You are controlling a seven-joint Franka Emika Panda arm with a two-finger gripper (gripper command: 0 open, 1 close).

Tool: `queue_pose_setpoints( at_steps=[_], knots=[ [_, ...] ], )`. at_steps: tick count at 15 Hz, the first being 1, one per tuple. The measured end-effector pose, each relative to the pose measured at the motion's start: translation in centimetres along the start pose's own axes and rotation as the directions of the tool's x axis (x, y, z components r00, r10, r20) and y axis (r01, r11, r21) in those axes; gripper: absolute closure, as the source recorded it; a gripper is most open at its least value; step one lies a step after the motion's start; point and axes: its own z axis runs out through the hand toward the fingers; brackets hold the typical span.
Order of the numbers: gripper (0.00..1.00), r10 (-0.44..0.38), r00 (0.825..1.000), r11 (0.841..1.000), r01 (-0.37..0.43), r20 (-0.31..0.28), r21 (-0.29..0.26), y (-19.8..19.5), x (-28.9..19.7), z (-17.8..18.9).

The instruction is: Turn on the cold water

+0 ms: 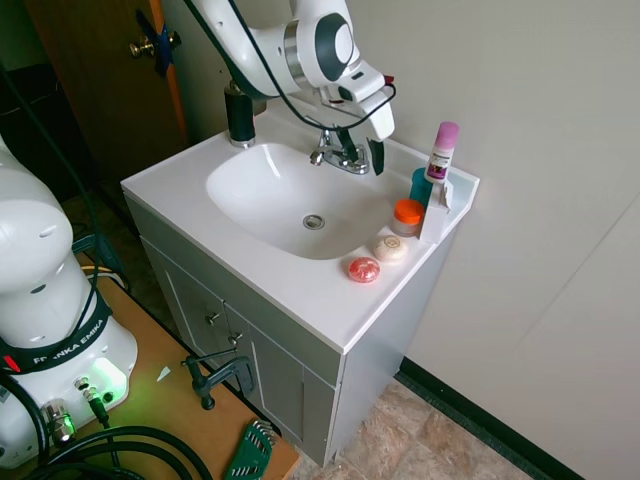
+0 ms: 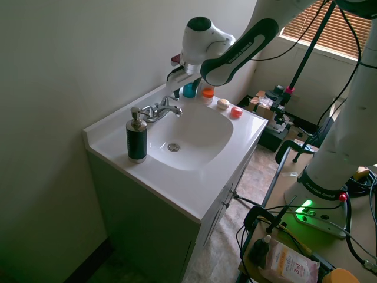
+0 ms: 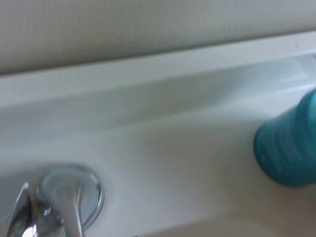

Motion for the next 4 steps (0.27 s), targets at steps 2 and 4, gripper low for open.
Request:
queue_pose_setpoints(
  at_steps=[2, 4],
  knots=[
    [0.00, -0.020, 0.998, 1.000, 0.019, 0.062, 0.017, 1.4, -2.4, -2.2],
    [0.00, -0.066, 0.986, 0.998, 0.063, 0.155, 0.024, 2.7, -5.0, -4.7]
  ],
)
